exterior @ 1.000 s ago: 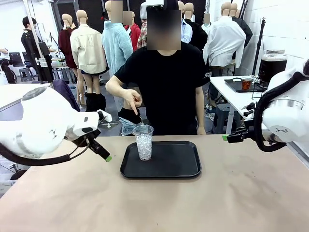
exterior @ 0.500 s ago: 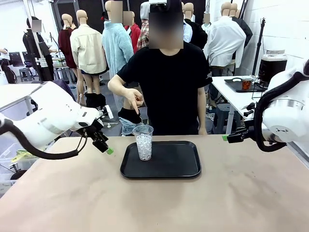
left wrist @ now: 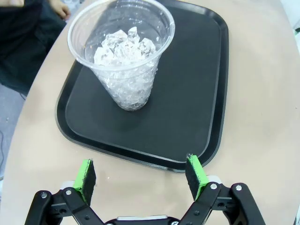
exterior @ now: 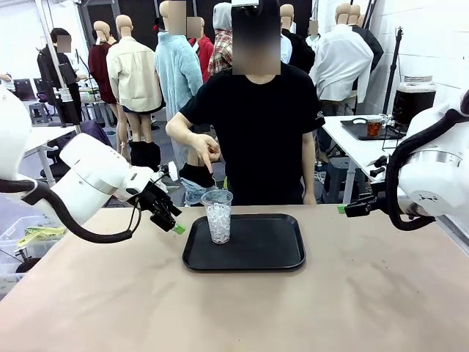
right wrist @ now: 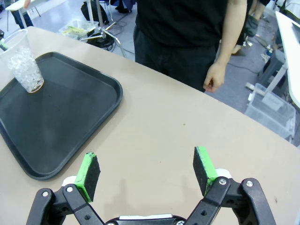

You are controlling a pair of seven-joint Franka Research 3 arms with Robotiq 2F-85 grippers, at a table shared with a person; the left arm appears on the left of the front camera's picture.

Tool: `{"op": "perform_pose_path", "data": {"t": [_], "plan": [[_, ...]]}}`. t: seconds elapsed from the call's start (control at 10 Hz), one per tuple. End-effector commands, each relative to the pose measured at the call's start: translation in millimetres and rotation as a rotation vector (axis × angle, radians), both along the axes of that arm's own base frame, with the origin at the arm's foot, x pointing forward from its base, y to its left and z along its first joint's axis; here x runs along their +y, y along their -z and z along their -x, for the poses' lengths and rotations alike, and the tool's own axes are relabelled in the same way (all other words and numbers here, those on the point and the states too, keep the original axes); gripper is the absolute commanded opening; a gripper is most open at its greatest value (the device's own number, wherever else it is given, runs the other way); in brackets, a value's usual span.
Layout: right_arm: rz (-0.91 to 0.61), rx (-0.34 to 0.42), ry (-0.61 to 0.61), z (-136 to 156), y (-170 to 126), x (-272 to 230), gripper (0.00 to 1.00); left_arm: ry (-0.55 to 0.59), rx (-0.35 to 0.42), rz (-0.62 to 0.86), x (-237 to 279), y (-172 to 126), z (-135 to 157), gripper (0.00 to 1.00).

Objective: Pour the drink into the iced cup.
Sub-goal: Pick up the iced cup indicated by the human and present it to them.

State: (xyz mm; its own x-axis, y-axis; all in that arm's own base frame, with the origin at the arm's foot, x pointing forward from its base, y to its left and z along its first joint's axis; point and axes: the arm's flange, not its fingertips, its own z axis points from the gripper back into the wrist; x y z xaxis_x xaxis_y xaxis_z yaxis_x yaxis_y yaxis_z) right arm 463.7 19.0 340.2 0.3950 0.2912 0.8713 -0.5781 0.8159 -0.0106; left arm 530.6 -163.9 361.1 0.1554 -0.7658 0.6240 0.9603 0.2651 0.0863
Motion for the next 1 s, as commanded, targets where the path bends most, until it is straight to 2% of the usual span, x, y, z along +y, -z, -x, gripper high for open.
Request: {"op": "perform_pose_path", "data": {"t": [0.0, 0.1, 0.2, 0.4, 0.6, 0.9], "plan": [[0.003, -0.006, -0.006, 2, 0, -1, 1.00, -0.002, 0.023, 0.010, 1, 7, -4, 1.00], [0.003, -0.006, -0.006, 2, 0, -1, 1.00, 0.054, -0.047, 0.092, 6, 7, -11, 1.00], [0.003, -0.006, -0.006, 2, 0, -1, 1.00, 0.071, -0.068, 0.175, 7, 10, -23, 1.00], [0.003, -0.006, -0.006, 2, 0, -1, 1.00, 0.088, -0.042, 0.320, 14, 16, -49, 1.00], [0.003, -0.006, -0.006, 2, 0, -1, 1.00, 0.101, -0.073, 0.359, 9, 27, -55, 1.00], [0.003, -0.006, -0.006, 2, 0, -1, 1.00, 0.128, 0.017, 0.405, -3, 46, -52, 1.00]]}}
